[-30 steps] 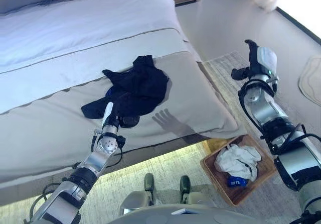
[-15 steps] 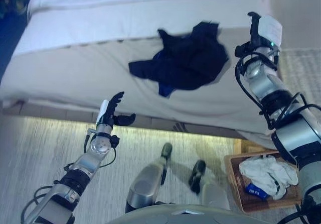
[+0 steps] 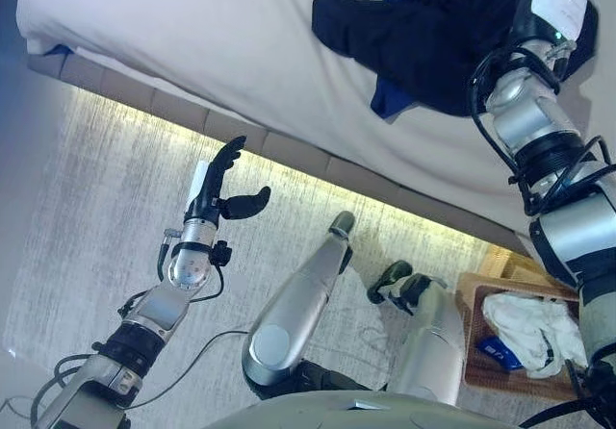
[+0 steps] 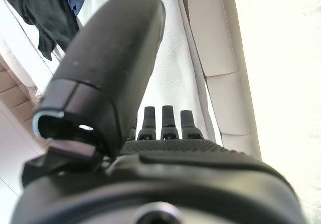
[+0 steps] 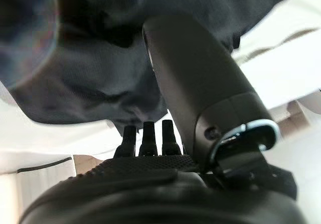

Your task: Pick up the clothes from the bed and place them into the basket

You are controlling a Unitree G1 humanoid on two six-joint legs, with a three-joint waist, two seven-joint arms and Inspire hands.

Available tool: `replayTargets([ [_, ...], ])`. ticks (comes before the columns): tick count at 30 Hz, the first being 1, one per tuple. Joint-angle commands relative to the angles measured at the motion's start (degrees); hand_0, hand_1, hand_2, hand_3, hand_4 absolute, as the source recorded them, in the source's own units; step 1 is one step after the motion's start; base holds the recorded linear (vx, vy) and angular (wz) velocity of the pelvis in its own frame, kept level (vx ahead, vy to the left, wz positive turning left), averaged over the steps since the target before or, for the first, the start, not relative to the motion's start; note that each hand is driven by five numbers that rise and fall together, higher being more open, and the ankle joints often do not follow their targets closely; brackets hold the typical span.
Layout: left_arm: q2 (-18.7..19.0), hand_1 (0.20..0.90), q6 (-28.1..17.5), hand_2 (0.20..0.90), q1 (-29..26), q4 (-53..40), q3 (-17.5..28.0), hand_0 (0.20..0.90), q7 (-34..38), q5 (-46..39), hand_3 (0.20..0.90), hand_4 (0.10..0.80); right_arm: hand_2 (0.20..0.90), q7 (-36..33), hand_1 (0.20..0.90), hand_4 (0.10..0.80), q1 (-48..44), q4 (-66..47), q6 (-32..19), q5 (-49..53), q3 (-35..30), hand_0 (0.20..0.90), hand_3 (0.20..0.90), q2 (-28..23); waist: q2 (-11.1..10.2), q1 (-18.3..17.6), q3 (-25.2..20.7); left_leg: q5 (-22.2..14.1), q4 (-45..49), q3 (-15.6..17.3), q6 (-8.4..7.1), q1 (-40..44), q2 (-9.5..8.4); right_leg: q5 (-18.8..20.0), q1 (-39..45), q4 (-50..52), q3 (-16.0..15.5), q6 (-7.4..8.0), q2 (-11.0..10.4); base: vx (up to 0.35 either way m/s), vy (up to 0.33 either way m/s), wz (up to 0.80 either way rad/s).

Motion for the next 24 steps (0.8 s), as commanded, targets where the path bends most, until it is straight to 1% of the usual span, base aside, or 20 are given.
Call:
replayTargets([
  [1,3.6,0.900,-6.2,0.900,1.3,-8.0,4.2,0.900,4.7,0.4,0.900,0.800,0.900,-2.1,0.900,0.800,-8.3,0.9,1.2,-2.8,5.0,0.900,0.900,-5.4,2.0,0.8,-2.5,-7.1,6.9,3.9,4.72,-3.5,-0.28,1.1,-3.4,3.8,-0.3,-2.38,4.7,-0.011,-0.058,0.13],
  [2,3.9,0.900,-6.1,0.900,1.6,-8.4,4.2,0.900,4.6,0.2,0.900,0.800,0.900,-1.9,0.900,0.800,-8.6,2.5,1.4,-2.2,5.4,0.900,0.900,-5.7,2.2,1.0,-2.5,-7.4,8.0,3.9,5.08,-4.9,-0.34,0.9,-5.0,4.9,-0.1,-2.39,4.8,-0.005,-0.075,0.19],
  [4,4.3,0.900,-5.9,0.900,1.6,-8.4,3.9,0.900,4.3,0.1,0.900,0.800,0.900,0.2,0.900,0.800,-9.4,5.3,2.1,-2.4,5.9,0.900,0.900,-6.0,2.2,1.2,-2.5,-7.6,9.3,3.8,5.17,-6.6,-0.47,0.6,-6.5,5.9,-0.4,-2.59,5.0,0.010,-0.067,0.18],
  [6,4.4,0.900,-6.8,0.900,1.9,-8.2,3.7,0.900,4.2,0.3,0.900,0.800,0.900,1.8,0.900,0.800,-9.9,7.8,2.2,-2.6,7.0,0.900,0.900,-6.2,2.4,1.4,-2.5,-7.8,10.2,3.6,5.42,-7.8,-0.56,0.5,-7.8,6.6,-0.4,-2.83,5.2,0.012,-0.029,0.09],
  [11,5.1,0.900,-8.8,0.900,3.2,-8.6,4.1,0.900,4.6,0.9,0.900,0.800,0.900,8.3,0.900,0.800,-10.1,11.4,5.4,-1.4,8.6,0.900,0.900,-6.9,2.2,1.5,-2.5,-7.8,11.0,3.4,5.51,-9.6,-0.29,0.7,-9.5,6.9,-0.6,-2.96,5.9,0.001,-0.004,0.01],
  [12,5.5,0.900,-9.5,0.900,3.4,-8.9,4.5,0.900,5.0,0.8,0.900,0.800,0.900,11.5,0.900,0.800,-9.8,13.3,6.4,-0.3,9.2,0.900,0.900,-7.0,2.2,1.5,-2.5,-7.8,11.0,3.3,5.42,-10.1,-0.11,1.0,-10.0,6.7,-0.6,-3.00,6.1,0.000,0.000,0.00],
  [13,5.6,0.900,-9.7,0.900,3.4,-8.9,4.5,0.900,5.2,0.7,0.900,0.800,0.900,12.4,0.900,0.800,-9.9,13.8,7.0,0.3,9.5,0.900,0.900,-7.1,2.3,1.5,-2.5,-7.8,11.2,3.3,5.46,-10.4,-0.08,1.0,-10.2,6.7,-0.6,-3.03,6.2,0.000,0.000,0.00],
  [14,5.8,0.900,-9.7,0.900,3.4,-9.2,4.7,0.900,5.2,0.5,0.900,0.800,0.851,13.1,0.851,0.742,-10.1,14.0,7.0,0.9,9.5,0.851,0.842,-7.1,2.3,1.4,-2.5,-7.8,11.5,3.4,5.41,-10.7,-0.06,1.1,-10.5,6.7,-0.6,-3.03,6.2,0.000,0.000,0.00],
  [15,6.0,0.900,-9.7,0.900,3.4,-9.4,4.8,0.900,5.2,0.4,0.900,0.800,0.462,13.9,0.462,0.289,-10.2,14.4,6.2,1.4,9.5,0.462,0.389,-7.2,2.4,1.4,-2.5,-7.9,11.7,3.4,5.29,-10.9,-0.09,1.2,-10.7,6.8,-0.5,-3.02,6.3,0.000,0.000,0.00],
  [16,5.9,0.900,-9.8,0.900,3.4,-9.3,4.8,0.900,5.2,0.8,0.900,0.800,0.300,14.1,0.300,0.100,-10.4,14.6,5.8,2.1,9.6,0.300,0.200,-7.1,2.3,1.4,-2.5,-7.9,11.8,3.4,5.25,-10.9,-0.06,1.2,-10.7,6.7,-0.6,-3.09,6.3,0.000,0.000,0.00],
  [17,5.9,0.900,-9.8,0.900,3.5,-9.3,4.7,0.900,5.1,1.0,0.900,0.800,0.300,13.9,0.300,0.100,-10.6,14.8,5.6,2.6,9.8,0.300,0.200,-7.1,2.4,1.5,-2.5,-8.0,12.1,3.4,5.14,-10.9,-0.12,1.3,-10.6,6.8,-0.6,-3.09,6.3,0.000,0.000,0.00],
  [19,6.3,0.900,-10.3,0.900,3.8,-9.3,4.7,0.900,5.2,0.9,0.900,0.800,0.300,10.9,0.300,0.100,-11.2,14.8,4.3,4.9,9.1,0.300,0.200,-7.6,2.5,1.4,-2.5,-8.3,12.8,3.4,5.08,-10.8,-0.16,1.2,-10.7,7.2,-0.4,-3.05,6.3,-0.001,0.003,-0.02],
  [24,6.0,0.900,-11.0,0.900,4.6,-9.4,5.0,0.900,5.8,1.4,0.900,0.800,0.300,7.0,0.300,0.100,-11.3,15.2,1.9,4.6,7.1,0.300,0.200,-7.4,2.6,1.4,-2.5,-8.9,12.6,3.4,5.06,-8.4,-0.32,1.0,-8.6,6.8,-0.3,-3.07,6.3,-0.009,0.036,-0.06],
])
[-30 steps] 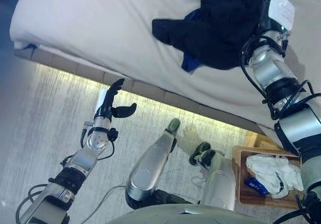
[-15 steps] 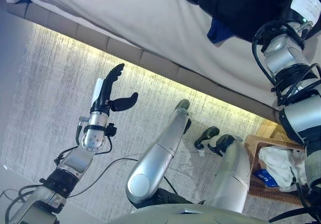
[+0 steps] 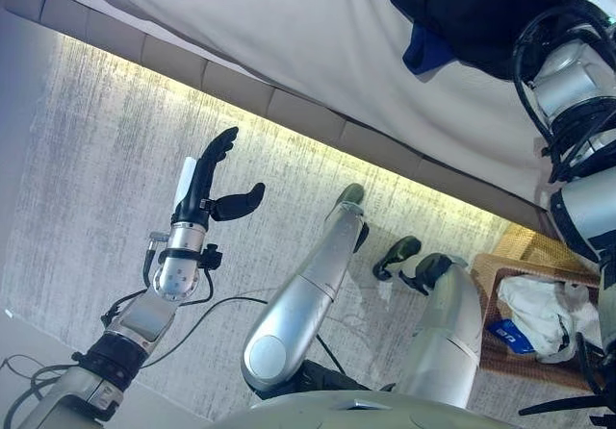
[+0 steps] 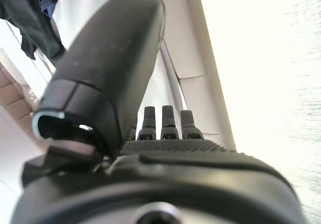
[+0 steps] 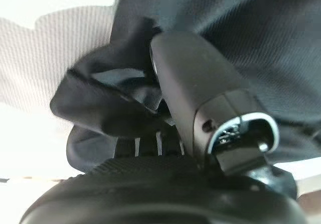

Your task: Pick up the clothes from the bed and place them into the basket

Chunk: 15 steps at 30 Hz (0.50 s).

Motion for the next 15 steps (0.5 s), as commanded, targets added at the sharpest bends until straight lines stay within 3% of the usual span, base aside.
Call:
replayTargets([
  [1,1.5,0.900,-5.9,0.900,0.8,-5.7,4.9,0.900,3.7,1.4,0.900,0.800,0.300,-3.4,0.300,0.100,-1.1,0.8,-1.4,0.8,2.6,0.300,0.200,-4.1,2.3,0.6,-2.7,-7.4,3.8,3.7,5.32,3.9,-0.10,2.8,3.1,-0.8,-3.0,-2.37,5.2,-0.011,0.033,-0.14],
  [10,0.8,0.900,-6.8,0.900,1.6,-4.6,5.3,0.900,2.1,-0.5,0.900,0.800,0.300,-6.8,0.300,0.100,-1.1,0.5,-3.2,-0.3,0.9,0.300,0.200,-4.2,1.6,-0.1,-2.7,-6.9,-1.3,4.1,4.77,12.8,0.66,3.8,11.8,-5.5,-2.6,-1.85,5.3,0.002,0.039,-0.10],
  [15,0.0,0.900,-5.1,0.900,0.8,-4.8,5.6,0.900,0.7,-0.9,0.900,0.800,0.300,-11.5,0.300,0.100,0.2,-2.2,-8.0,0.0,-1.3,0.300,0.200,-5.0,0.2,-0.9,-2.7,-5.0,-9.7,4.0,3.84,22.9,2.27,5.7,21.3,-12.1,-2.7,-0.49,4.7,0.060,0.032,-0.08],
])
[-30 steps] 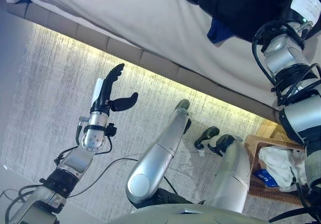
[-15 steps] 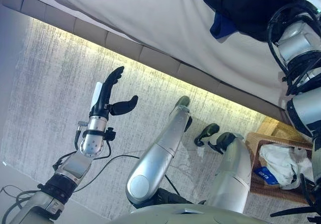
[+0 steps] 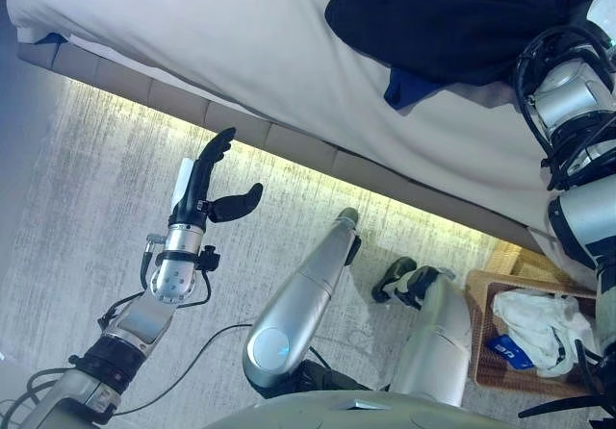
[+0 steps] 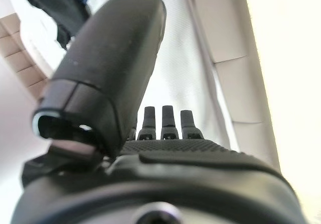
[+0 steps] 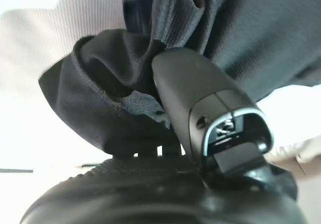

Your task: Pick up the clothes from the bed and place them into the basket

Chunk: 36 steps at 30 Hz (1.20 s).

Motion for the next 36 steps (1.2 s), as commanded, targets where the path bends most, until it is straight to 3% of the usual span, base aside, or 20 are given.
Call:
replayTargets([
  [1,0.0,0.900,-4.1,0.900,-0.3,-4.9,5.0,0.900,0.6,-0.2,0.900,0.800,0.300,-9.4,0.300,0.100,-4.7,-4.7,-5.2,-2.1,0.6,0.300,0.200,-6.0,-0.4,-0.5,-2.8,-3.4,-5.4,0.6,1.89,9.4,1.77,5.9,9.0,-7.1,-4.8,-0.83,4.7,0.063,-0.001,-0.09],
  [8,-0.2,0.900,-1.1,0.900,-1.2,-4.1,4.1,0.900,1.7,-0.1,0.900,0.800,0.300,-10.5,0.300,0.100,-3.9,-9.4,-6.9,-0.1,-0.5,0.300,0.200,-8.1,-3.2,-2.2,-8.2,2.8,-21.7,0.0,0.35,20.8,4.85,12.8,20.5,-25.1,-6.2,0.54,6.5,0.048,0.010,-0.19],
  [15,-0.2,0.900,4.2,0.900,-2.3,-2.3,4.1,0.900,-1.5,-0.7,0.900,0.800,0.300,-10.9,0.300,0.100,-5.6,-12.1,-8.8,4.0,0.1,0.300,0.200,-11.9,-6.1,-5.1,-15.5,5.8,-34.1,-0.7,-0.39,31.7,6.24,17.8,31.6,-41.7,-4.1,2.29,9.4,0.106,-0.030,-0.12],
  [18,0.1,0.900,6.1,0.900,-2.6,-0.2,2.5,0.900,-2.8,-0.7,0.900,0.800,0.300,-11.1,0.300,0.100,-6.4,-13.0,-9.2,5.6,-0.1,0.300,0.200,-13.2,-6.9,-6.8,-19.0,6.8,-38.0,-0.1,-0.47,34.9,6.65,19.8,34.1,-45.5,-3.3,3.36,9.8,0.082,-0.008,-0.04],
  [24,0.5,0.900,7.2,0.900,-2.9,2.0,1.4,0.900,-2.8,-1.3,0.900,0.800,0.300,-10.9,0.300,0.100,-9.1,-14.3,-10.9,4.6,1.5,0.300,0.200,-15.9,-7.6,-9.1,-24.2,8.3,-43.9,1.4,-0.92,40.0,7.89,21.8,37.6,-50.0,-2.2,4.09,11.1,0.054,0.001,-0.12],
  [36,-0.1,0.900,7.0,0.900,-9.3,7.1,-2.1,0.900,-3.7,-2.5,0.900,0.800,0.300,-12.8,0.300,0.100,-10.3,-22.7,-12.1,5.8,1.6,0.300,0.200,-23.0,-9.1,-16.0,-28.2,10.1,-51.9,4.6,-1.74,44.6,9.36,24.7,39.3,-56.2,3.6,4.75,14.1,-0.064,-0.035,-0.21],
])
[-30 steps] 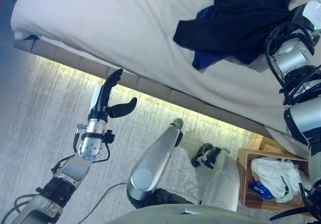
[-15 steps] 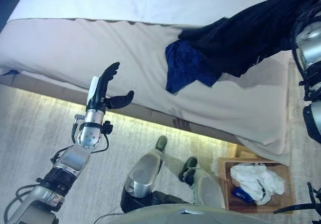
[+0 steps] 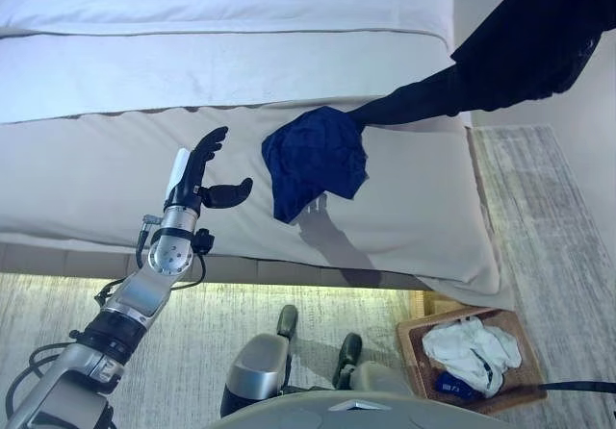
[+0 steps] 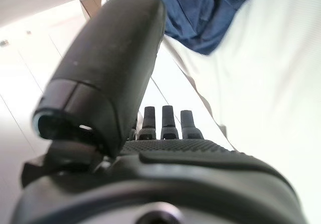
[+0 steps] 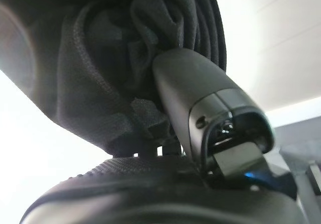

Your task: Pick up the clothes from the bed and place them into the basket

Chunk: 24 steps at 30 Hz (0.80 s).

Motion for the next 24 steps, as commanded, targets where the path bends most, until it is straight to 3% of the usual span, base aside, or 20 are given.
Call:
replayTargets([
  [1,-1.4,0.900,-4.6,0.900,0.1,1.7,-3.2,0.900,1.0,-0.1,0.900,0.800,0.300,-4.8,0.300,0.100,-2.7,-5.3,-5.9,-1.8,6.9,0.300,0.200,-5.7,-1.3,-3.8,-16.4,-3.3,-2.4,0.6,-0.33,1.0,1.07,-0.1,-4.7,4.9,2.9,-0.20,2.1,-0.044,0.021,-0.38],
  [13,-4.5,0.900,-6.4,0.900,-2.1,5.6,-6.3,0.900,0.7,2.5,0.900,0.800,0.300,-4.0,0.300,0.100,6.0,-10.4,-5.8,-5.1,-0.3,0.300,0.200,-9.0,-1.1,-10.5,-17.4,-5.0,-3.0,7.0,-0.56,1.8,2.25,3.3,-6.2,0.3,10.2,0.93,3.6,-0.036,0.022,-0.36],
  [24,-5.1,0.900,-8.2,0.900,-3.7,7.6,-7.4,0.900,-1.0,2.8,0.900,0.800,0.300,-3.0,0.300,0.100,7.7,-14.1,-4.2,-2.5,-2.9,0.300,0.200,-14.3,-1.0,-14.7,-17.9,-5.9,-3.0,10.0,-0.62,2.7,2.44,4.0,-7.1,0.2,14.2,1.34,4.9,-0.023,0.008,-0.22],
])
